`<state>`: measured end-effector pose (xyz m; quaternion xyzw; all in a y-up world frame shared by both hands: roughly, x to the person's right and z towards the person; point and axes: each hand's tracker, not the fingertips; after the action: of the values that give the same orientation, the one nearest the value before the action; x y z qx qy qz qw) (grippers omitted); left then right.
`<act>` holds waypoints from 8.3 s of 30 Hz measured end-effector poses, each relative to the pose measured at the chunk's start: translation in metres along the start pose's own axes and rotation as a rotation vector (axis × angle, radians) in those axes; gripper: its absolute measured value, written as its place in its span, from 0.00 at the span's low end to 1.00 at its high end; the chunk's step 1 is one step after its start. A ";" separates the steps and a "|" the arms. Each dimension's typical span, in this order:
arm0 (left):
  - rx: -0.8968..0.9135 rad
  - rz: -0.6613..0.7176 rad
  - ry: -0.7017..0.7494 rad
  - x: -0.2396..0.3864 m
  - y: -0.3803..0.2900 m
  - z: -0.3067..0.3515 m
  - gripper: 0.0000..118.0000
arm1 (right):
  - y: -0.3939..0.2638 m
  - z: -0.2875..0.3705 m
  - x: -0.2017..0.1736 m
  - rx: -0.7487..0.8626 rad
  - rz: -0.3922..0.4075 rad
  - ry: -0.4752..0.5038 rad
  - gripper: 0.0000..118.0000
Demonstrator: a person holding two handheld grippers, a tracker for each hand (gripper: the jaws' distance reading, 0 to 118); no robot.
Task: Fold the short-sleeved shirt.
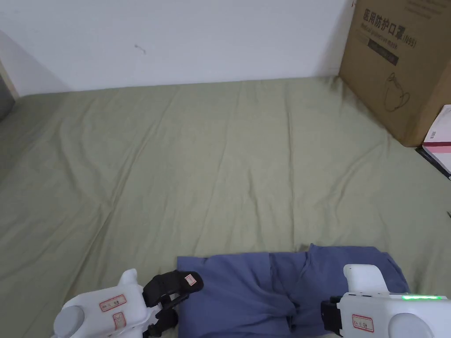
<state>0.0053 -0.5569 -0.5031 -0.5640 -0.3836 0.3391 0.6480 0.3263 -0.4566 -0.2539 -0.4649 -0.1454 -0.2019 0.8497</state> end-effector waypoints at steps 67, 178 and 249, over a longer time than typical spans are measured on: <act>-0.113 -0.585 0.429 0.158 0.000 -0.017 0.02 | -0.008 -0.007 0.057 -0.027 -0.120 -0.026 0.00; -0.080 -0.494 1.439 -0.063 0.217 0.260 0.53 | 0.060 -0.079 -0.121 -0.029 0.134 0.099 0.00; 1.013 -0.970 0.572 0.291 -0.081 0.129 0.92 | 0.091 0.154 -0.121 0.936 0.160 -0.186 0.73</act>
<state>0.0310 -0.2536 -0.3805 -0.0317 -0.2028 -0.0088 0.9787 0.2544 -0.2567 -0.2919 -0.0584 -0.2598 -0.0066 0.9639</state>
